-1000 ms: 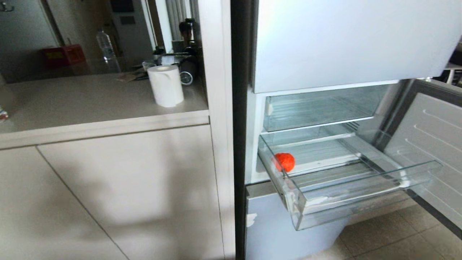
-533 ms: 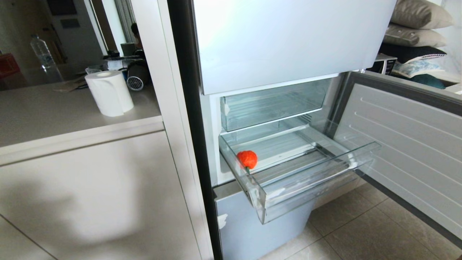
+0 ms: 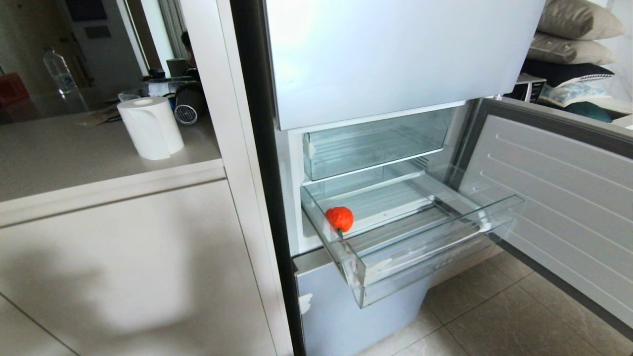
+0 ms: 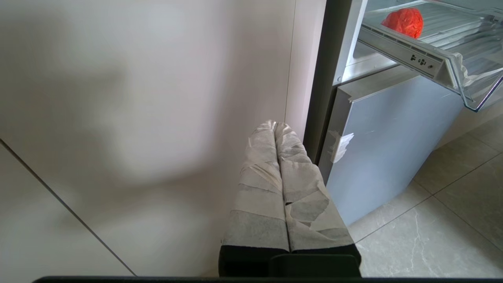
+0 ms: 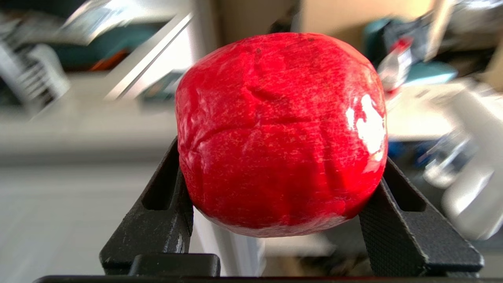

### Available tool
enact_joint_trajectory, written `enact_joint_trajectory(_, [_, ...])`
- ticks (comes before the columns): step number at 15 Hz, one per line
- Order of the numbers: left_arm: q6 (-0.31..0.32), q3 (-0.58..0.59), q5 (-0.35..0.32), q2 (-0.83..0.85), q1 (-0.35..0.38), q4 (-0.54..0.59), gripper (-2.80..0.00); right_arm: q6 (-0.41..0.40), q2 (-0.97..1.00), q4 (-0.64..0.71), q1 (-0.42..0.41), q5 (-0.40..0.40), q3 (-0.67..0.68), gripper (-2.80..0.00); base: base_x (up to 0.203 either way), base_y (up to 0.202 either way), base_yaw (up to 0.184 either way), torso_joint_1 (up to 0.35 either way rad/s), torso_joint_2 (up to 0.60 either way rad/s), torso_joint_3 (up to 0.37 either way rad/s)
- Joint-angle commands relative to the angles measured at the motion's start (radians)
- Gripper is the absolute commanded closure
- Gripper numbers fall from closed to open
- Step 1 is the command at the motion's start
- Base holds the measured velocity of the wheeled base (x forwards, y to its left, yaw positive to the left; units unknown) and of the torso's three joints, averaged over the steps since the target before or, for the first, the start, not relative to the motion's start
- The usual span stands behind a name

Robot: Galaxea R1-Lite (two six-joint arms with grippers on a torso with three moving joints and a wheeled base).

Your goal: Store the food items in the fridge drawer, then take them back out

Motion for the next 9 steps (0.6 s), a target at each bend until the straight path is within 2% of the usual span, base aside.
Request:
enact_joint_trajectory(1, [0.000,0.000,0.000,0.001,0.000,0.000,0.00,0.014,0.139,-0.015,-0.087,0.001,-0.110,0.00,0.000,0.000,0.000,0.000,0.00,0.000])
enact_joint_trajectory(5, [0.000,0.000,0.000,0.001,0.001,0.000,0.00,0.066,0.358,-0.019,-0.221,0.004,-0.277,0.00,0.000,0.000,0.000,0.000,0.00,0.000])
enact_joint_trajectory(9, [0.000,0.000,0.000,0.001,0.000,0.000,0.00,0.062,0.591,-0.044,-0.266,0.047,-0.351,0.00,0.000,0.000,0.000,0.000,0.00,0.000])
